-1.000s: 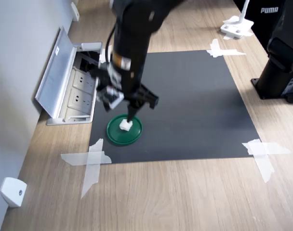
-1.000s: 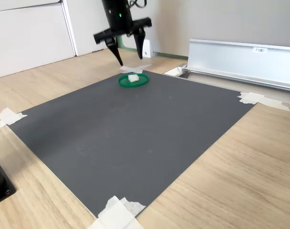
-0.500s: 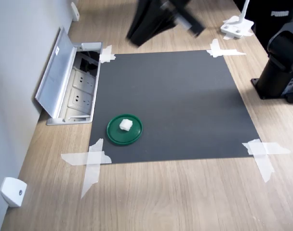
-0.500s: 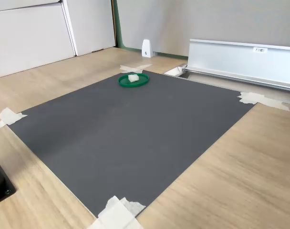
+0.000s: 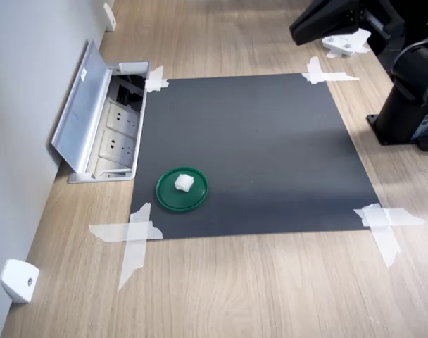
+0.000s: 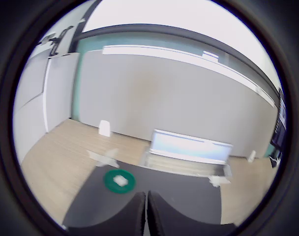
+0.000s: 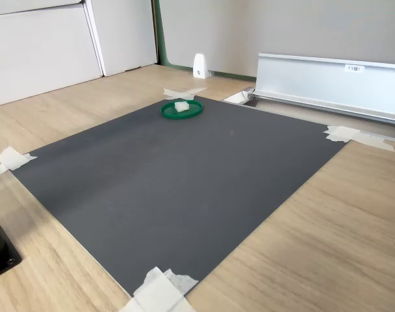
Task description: Grasp a white terminal and put it on the green lid.
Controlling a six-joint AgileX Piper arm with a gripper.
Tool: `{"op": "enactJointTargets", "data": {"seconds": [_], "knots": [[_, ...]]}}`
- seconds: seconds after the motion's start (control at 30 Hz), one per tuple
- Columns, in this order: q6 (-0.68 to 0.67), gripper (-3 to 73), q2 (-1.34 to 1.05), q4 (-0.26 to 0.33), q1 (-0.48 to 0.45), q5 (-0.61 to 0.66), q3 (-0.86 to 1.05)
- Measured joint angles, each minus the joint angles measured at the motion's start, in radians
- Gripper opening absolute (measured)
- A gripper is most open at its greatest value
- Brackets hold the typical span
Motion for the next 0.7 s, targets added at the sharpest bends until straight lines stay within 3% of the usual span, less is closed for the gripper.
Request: {"op": "enactJointTargets", "data": {"seconds": [0.13, 0.3, 0.7], "knots": [[0.0, -0.7, -0.106, 0.0, -0.116, 0.0, 0.097], [0.001, -0.7, -0.24, 0.004, -0.186, -0.001, 0.186], [0.002, -0.7, -0.431, 0.026, -0.201, 0.008, 0.381]]}}
